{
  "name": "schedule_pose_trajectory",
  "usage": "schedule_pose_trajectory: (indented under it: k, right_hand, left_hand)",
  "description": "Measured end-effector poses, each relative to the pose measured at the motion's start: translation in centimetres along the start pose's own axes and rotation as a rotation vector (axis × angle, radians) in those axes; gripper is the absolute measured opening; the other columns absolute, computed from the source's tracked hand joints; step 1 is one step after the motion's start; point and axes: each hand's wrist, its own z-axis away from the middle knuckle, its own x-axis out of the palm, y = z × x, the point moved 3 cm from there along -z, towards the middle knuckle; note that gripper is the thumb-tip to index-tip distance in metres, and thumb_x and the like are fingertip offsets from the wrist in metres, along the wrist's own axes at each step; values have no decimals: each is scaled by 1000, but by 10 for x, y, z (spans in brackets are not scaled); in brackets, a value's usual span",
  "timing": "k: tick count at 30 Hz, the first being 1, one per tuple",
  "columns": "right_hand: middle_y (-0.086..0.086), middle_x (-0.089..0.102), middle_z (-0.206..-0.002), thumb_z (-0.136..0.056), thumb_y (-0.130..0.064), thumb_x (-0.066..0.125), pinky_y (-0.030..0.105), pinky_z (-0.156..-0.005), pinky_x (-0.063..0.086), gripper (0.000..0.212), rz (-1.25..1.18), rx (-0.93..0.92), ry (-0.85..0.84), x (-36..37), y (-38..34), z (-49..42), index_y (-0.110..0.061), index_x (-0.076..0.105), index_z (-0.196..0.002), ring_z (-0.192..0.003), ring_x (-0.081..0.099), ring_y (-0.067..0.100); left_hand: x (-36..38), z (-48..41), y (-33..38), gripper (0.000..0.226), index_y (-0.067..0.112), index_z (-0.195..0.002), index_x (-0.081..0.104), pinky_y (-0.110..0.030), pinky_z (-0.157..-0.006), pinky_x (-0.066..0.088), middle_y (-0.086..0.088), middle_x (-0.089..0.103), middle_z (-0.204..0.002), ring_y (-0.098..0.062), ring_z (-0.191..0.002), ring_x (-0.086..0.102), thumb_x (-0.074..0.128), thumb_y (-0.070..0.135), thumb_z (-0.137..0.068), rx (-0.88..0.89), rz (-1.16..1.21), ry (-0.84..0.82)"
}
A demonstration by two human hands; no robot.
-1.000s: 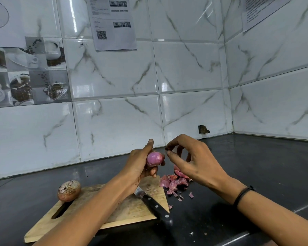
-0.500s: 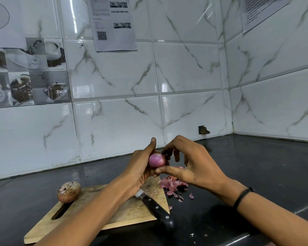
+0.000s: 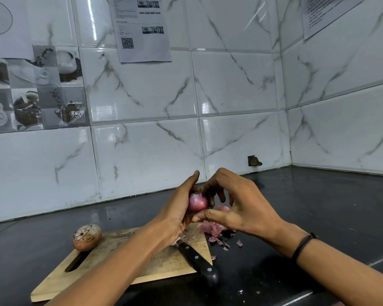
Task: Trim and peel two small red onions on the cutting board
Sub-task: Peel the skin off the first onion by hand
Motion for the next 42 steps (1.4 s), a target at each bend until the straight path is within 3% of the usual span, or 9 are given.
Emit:
schedule_pose_trajectory:
  k: [5,16,21,28,30,33,35,39,42]
  right_hand:
    - [-14,57,-90,-74,-62,78,42,-68,52,45,-9,8,-35,3,1,0,-26,64,-97,-81,59,14]
    - [-16,57,-91,-73,-46,87,36,-63,50,42,-46,97,-120,10,8,2,-29,58,-97,-69,55,15]
    - [-14,56,-89,-77,-40,85,35,-61,49,35,-69,81,-140,11,6,2,-24,60,-97,-73,55,16]
    - [-13,49,-84,-85,-25,77,37,-60,48,30,20,38,-145,12,6,2,-32,49,-76,-71,52,13]
    - [-13,51,-82,-82,-38,81,31,-58,47,33,9,60,-104,9,6,2,-36,48,-78,-68,52,13]
    - [-9,60,-86,-76,-53,82,38,-61,51,39,-20,118,-84,6,8,3,-33,53,-92,-67,56,15]
    - [-12,61,-95,-76,-49,84,39,-64,52,43,-34,122,-85,5,7,3,-32,54,-102,-69,59,17]
    - [-17,59,-100,-80,-35,85,21,-63,47,37,-46,71,-110,7,3,2,-33,56,-104,-75,59,10]
    - [-15,59,-96,-82,-33,83,26,-64,49,32,-54,67,-125,8,3,3,-29,59,-101,-76,57,12]
  left_hand:
    - [-4,-4,-3,70,19,-58,73,-27,-54,43,-7,66,-67,-18,-61,54,36,60,-101,32,-144,70]
    - [-1,-7,-8,69,13,-75,67,-19,-47,41,-1,68,-62,-7,-40,52,28,63,-102,7,-246,166]
    - [0,-7,-9,69,14,-68,61,-19,-46,39,2,57,-50,-7,-36,46,27,63,-102,3,-309,183]
    - [-4,-10,-6,75,8,-65,59,-19,-37,29,-10,51,-55,-11,-38,35,26,65,-102,-5,-264,142]
    - [-5,-10,-5,76,6,-71,64,-18,-36,29,-12,53,-59,-11,-37,35,28,65,-101,-5,-252,140]
    - [-6,-9,-6,72,3,-92,65,-15,-36,31,-4,54,-52,-9,-32,40,27,63,-102,-19,-261,142]
    - [-5,-8,-6,67,7,-89,64,-14,-36,32,3,54,-44,-7,-31,41,26,61,-104,-20,-277,156]
    - [-2,-6,-5,64,13,-81,61,-15,-36,32,8,52,-41,-4,-31,42,24,60,-104,-10,-315,152]
    - [-2,-6,-6,65,15,-74,59,-16,-38,32,8,48,-39,-4,-31,41,24,61,-104,-15,-335,151]
